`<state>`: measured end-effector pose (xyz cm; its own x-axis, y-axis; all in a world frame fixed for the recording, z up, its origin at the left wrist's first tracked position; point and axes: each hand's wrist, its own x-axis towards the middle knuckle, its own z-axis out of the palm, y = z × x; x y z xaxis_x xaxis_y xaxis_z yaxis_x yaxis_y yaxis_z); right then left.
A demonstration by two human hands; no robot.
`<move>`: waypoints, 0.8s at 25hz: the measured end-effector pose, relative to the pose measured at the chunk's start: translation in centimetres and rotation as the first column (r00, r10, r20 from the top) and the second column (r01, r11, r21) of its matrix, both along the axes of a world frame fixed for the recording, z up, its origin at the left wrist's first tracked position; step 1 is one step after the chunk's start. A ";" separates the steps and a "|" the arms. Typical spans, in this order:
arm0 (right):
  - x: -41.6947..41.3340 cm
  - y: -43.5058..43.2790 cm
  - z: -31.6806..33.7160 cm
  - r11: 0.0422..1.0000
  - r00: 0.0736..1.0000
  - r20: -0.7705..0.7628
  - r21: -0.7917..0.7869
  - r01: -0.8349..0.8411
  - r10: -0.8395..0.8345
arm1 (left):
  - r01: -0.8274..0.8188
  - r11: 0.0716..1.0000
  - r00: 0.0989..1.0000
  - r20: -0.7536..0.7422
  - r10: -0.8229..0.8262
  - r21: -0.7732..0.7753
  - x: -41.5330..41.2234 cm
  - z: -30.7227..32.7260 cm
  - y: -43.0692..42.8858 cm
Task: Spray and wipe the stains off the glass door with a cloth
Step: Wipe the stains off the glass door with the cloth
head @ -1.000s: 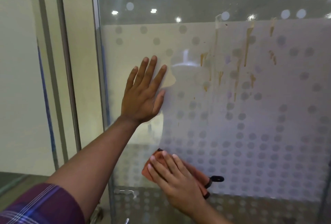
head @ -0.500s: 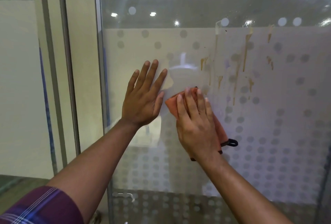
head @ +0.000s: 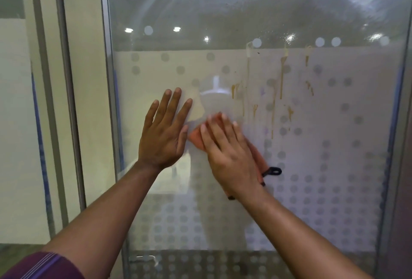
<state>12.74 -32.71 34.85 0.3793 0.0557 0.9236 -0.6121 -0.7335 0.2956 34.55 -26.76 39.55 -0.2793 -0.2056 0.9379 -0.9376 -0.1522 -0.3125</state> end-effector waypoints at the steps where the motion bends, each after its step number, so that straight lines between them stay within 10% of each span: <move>1: 0.2 -0.1 2.3 1.000 0.999 0.036 0.008 -0.008 0.008 | 0.000 1.000 1.000 -0.003 0.000 0.001 0.0 -0.1 0.0; 16: -7.1 -3.2 -3.0 0.993 0.994 -0.084 -0.108 0.057 -0.067 | 0.036 0.998 0.993 -0.114 -0.040 -0.044 -5.2 2.7 -0.3; 20: -12.6 -5.3 -1.6 0.988 0.979 0.135 -0.007 0.154 -0.151 | 0.029 0.999 0.992 -0.126 -0.031 -0.016 -6.1 3.5 -1.1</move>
